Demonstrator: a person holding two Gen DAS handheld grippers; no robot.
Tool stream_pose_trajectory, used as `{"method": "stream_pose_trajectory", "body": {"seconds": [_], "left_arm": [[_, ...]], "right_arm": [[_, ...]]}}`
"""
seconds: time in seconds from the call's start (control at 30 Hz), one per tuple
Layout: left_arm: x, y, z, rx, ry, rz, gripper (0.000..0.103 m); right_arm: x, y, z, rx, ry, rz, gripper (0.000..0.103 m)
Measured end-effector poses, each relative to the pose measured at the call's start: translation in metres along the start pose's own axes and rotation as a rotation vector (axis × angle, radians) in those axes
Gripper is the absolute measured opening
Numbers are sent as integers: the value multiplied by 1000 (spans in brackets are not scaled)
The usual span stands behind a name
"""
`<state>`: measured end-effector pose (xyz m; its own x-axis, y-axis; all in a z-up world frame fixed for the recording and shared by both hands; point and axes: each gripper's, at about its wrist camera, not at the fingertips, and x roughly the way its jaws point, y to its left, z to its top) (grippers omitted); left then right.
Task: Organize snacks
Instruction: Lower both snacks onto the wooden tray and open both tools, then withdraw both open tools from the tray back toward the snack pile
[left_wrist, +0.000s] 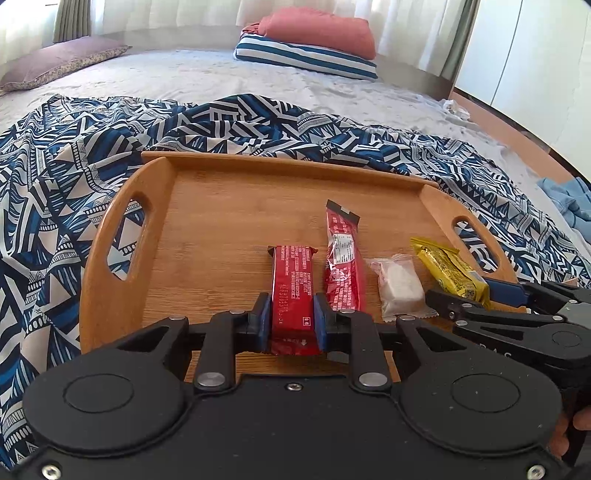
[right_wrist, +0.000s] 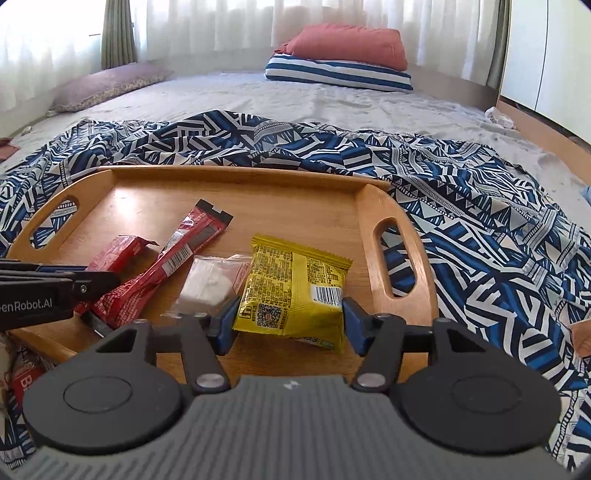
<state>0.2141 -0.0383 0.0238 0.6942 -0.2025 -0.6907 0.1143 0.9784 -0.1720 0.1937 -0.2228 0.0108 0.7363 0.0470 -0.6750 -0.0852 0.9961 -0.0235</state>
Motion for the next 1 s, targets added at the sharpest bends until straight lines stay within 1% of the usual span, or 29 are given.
{"method": "stream_pose_trajectory", "body": {"seconds": [0.07,0.1,0.27,0.33,0.4,0.47,0.53,0.6,0.67,0.7,0.77,0.9,1.0], "left_arm": [[0,0,0,3,-1,-2,23],[0,-1,0,5,-1,-4,23],[-1,-1,-1,5,-7,-8,24],[-4,-1,-1,13,-18,0,33],[-7,-2,-1,24,-28,3,38],[-11,-2,-2,34,-33,4,41],[-15,-2,-3,40,-39,3,51],[-20,-2,-4,45,-47,-2,54],[-24,-2,-5,52,-50,-2,57],[-27,-1,-6,54,-52,-3,58],[-31,-1,-8,62,-57,-5,59],[-40,-1,-12,74,-69,-1,65],[-46,0,-14,77,-74,-2,69]], "right_arm": [[0,-1,0,4,-1,2,69],[0,-1,0,5,0,7,73],[-3,-4,1,25,-1,25,77],[-5,-6,1,39,-2,35,80],[-6,-7,1,46,-1,42,85],[-9,-7,0,47,-2,48,88],[-11,-7,0,43,-3,51,91],[-14,-6,0,37,-2,55,93],[-16,-6,0,32,-3,59,101],[-17,-5,-1,31,-4,65,103],[-19,-4,-1,26,-7,68,103],[-23,-2,-1,20,-4,45,103],[-26,-2,-1,26,4,47,103]]}}
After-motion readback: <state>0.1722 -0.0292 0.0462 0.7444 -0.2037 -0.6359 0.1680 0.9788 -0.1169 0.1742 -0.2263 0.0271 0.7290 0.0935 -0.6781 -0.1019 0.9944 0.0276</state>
